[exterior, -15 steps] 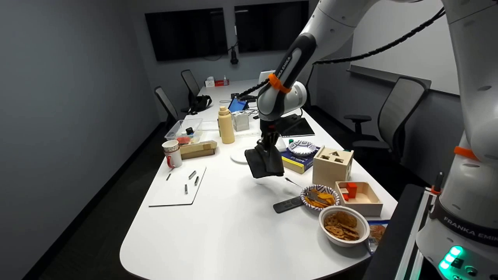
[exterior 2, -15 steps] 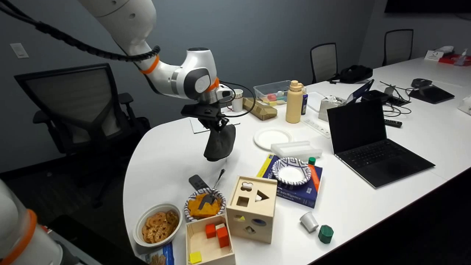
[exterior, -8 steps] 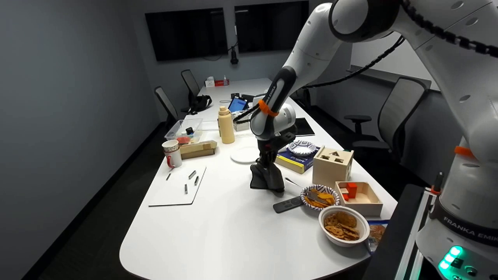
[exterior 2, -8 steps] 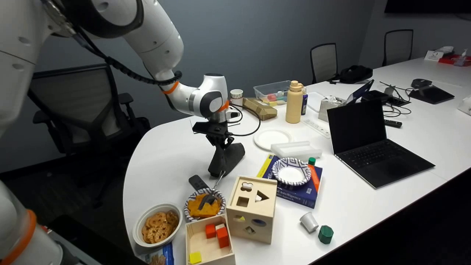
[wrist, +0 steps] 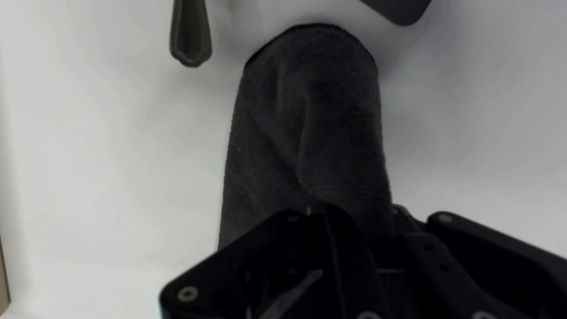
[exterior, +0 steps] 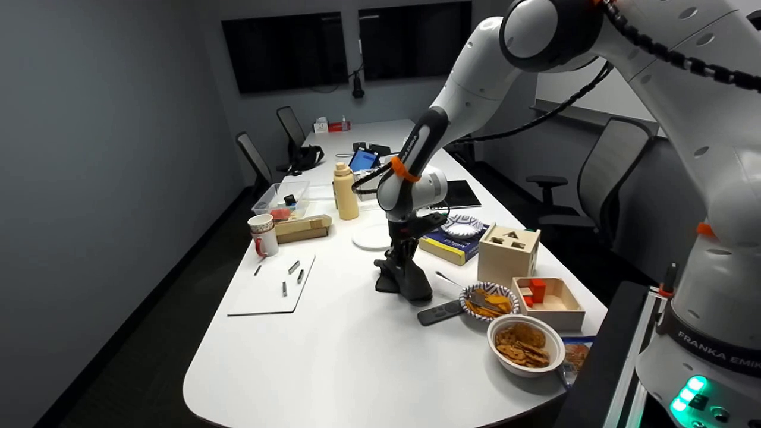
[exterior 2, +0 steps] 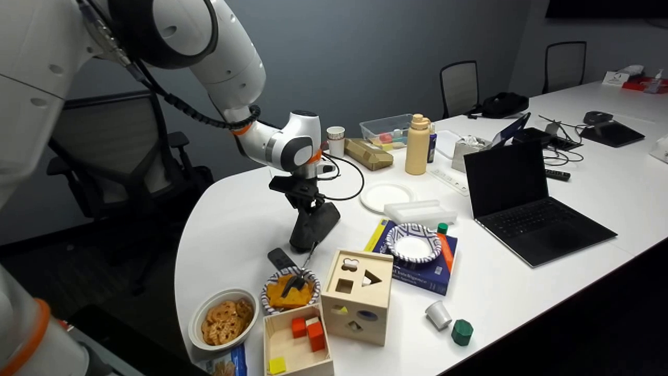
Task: Use the towel to wipe the table
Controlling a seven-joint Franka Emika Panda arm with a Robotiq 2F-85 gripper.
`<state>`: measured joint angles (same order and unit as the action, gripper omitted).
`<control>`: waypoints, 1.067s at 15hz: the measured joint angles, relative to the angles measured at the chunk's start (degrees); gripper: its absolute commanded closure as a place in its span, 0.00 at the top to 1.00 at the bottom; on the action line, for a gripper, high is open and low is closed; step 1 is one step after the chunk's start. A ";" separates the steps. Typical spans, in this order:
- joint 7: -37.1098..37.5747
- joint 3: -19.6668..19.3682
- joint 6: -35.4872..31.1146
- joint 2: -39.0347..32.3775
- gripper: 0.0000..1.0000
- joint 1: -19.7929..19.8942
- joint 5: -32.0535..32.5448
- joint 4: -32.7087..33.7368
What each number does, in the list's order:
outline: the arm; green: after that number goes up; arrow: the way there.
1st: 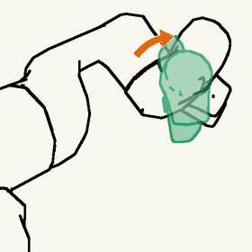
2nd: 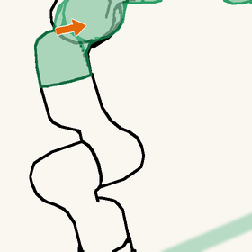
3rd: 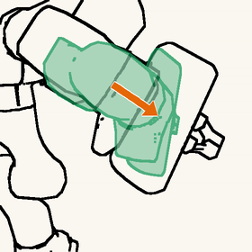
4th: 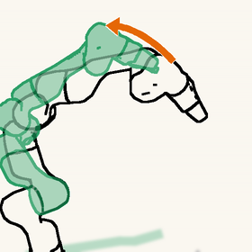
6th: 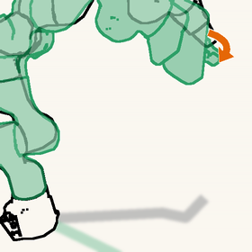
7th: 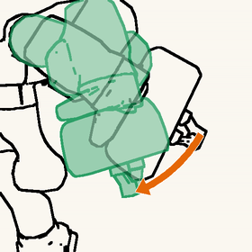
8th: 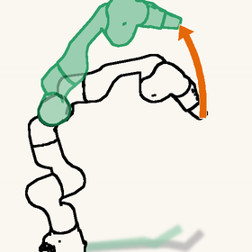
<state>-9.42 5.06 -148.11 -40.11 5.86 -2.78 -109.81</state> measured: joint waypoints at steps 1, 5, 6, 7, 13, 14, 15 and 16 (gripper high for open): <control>-0.03 0.09 0.00 0.18 0.07 0.00 -0.03 -0.09; -0.26 0.09 0.00 0.20 0.02 0.13 -0.04 -0.21; -0.23 0.00 0.00 0.07 0.02 0.09 -0.04 -0.08; 0.09 -0.23 0.00 -0.33 0.02 0.01 -0.04 0.32; 3.36 -2.35 0.06 -5.09 0.02 -0.25 -0.04 5.08; 4.00 -2.68 0.23 -5.92 0.02 -0.26 -0.04 6.00; 4.67 -3.01 0.52 -6.78 0.02 -0.26 -0.04 6.92; 5.39 -3.37 0.83 -7.56 0.02 -0.26 -0.04 7.86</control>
<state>-4.03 1.69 -147.28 -47.67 5.60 -2.83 -101.95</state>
